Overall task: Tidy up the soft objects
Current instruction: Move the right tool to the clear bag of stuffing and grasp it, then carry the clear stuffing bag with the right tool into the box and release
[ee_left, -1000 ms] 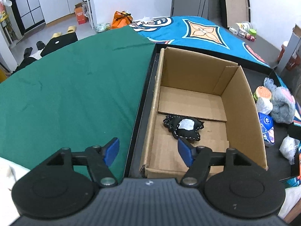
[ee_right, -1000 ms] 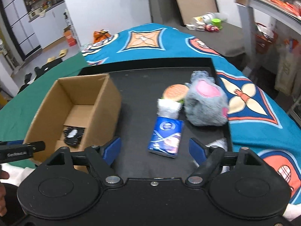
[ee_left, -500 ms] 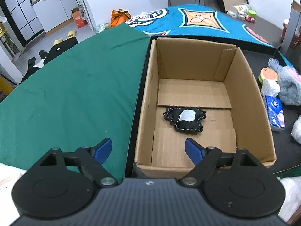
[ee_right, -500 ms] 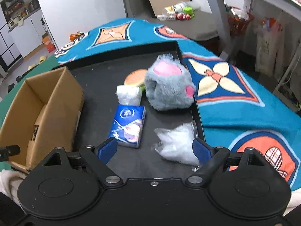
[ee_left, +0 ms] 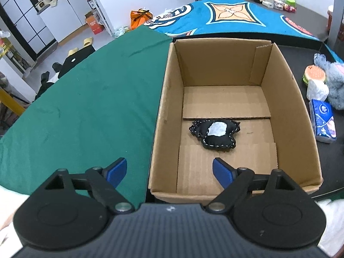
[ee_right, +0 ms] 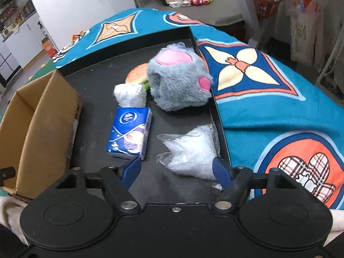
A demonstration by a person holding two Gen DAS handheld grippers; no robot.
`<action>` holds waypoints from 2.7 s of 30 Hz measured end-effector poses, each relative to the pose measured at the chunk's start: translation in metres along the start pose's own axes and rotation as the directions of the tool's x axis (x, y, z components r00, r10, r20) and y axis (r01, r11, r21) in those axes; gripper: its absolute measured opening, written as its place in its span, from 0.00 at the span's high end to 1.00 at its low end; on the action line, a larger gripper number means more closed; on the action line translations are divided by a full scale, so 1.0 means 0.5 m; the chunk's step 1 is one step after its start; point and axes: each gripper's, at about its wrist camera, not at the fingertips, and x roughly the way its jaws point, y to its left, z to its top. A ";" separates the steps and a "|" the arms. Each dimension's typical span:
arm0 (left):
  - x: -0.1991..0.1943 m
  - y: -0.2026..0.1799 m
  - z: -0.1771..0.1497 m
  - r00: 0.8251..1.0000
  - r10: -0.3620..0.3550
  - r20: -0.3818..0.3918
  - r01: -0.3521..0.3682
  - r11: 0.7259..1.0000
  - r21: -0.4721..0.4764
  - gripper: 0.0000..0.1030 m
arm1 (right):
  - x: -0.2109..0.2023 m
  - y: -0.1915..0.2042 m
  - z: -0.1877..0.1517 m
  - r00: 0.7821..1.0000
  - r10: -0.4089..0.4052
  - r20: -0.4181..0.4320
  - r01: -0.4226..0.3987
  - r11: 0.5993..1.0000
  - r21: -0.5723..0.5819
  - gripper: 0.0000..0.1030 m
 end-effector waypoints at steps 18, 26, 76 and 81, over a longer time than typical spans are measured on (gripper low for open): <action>-0.005 0.010 -0.003 1.000 -0.007 0.008 0.007 1.000 -0.026 0.17 | 0.015 -0.010 -0.002 1.000 0.002 0.004 -0.002 1.000 0.027 0.84; -0.015 0.025 -0.007 0.999 -0.030 0.032 0.032 0.998 -0.050 0.17 | -0.017 0.009 0.000 0.998 0.024 0.054 -0.023 1.000 -0.009 0.89; 0.004 0.122 -0.023 0.969 -0.226 0.099 0.245 0.931 -0.270 0.71 | -0.117 0.357 0.072 0.966 0.220 0.138 -0.142 0.891 -0.431 0.90; 0.010 0.127 -0.026 0.961 -0.253 0.107 0.274 0.921 -0.277 0.88 | -0.105 0.385 0.073 0.967 0.222 0.127 -0.141 0.876 -0.461 0.90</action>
